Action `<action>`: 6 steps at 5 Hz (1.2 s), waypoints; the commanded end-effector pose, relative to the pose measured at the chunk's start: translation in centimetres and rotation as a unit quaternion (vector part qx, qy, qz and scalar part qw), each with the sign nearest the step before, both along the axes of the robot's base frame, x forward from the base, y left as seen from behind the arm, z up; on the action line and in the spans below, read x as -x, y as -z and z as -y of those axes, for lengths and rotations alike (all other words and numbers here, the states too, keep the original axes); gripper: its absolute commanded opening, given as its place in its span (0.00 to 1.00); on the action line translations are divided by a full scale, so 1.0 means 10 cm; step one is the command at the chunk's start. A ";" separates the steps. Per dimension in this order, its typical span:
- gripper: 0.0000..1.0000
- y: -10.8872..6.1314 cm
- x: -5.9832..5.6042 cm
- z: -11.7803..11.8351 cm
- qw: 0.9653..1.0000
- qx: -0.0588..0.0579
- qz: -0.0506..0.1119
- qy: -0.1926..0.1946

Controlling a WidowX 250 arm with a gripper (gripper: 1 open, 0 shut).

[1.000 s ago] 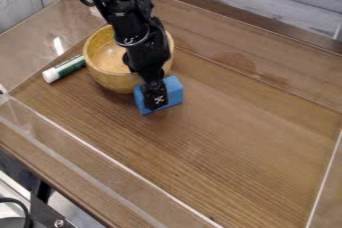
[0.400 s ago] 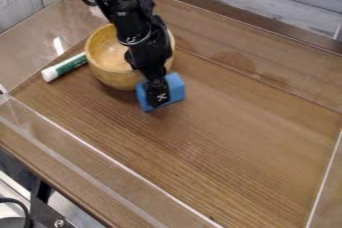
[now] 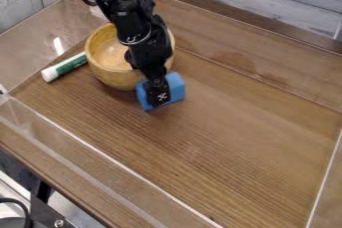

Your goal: Put the blue block in the brown bowl

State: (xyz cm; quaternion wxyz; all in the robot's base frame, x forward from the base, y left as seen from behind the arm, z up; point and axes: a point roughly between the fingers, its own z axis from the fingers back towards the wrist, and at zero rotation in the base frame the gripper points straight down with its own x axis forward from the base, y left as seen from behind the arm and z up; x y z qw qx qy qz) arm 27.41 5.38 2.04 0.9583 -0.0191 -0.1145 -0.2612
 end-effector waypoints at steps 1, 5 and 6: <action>0.00 0.25 0.09 0.06 0.999 0.014 -0.043 -0.002; 0.00 0.26 0.08 0.07 0.999 0.018 -0.045 -0.014; 0.00 0.26 0.08 0.07 0.999 0.019 -0.045 -0.017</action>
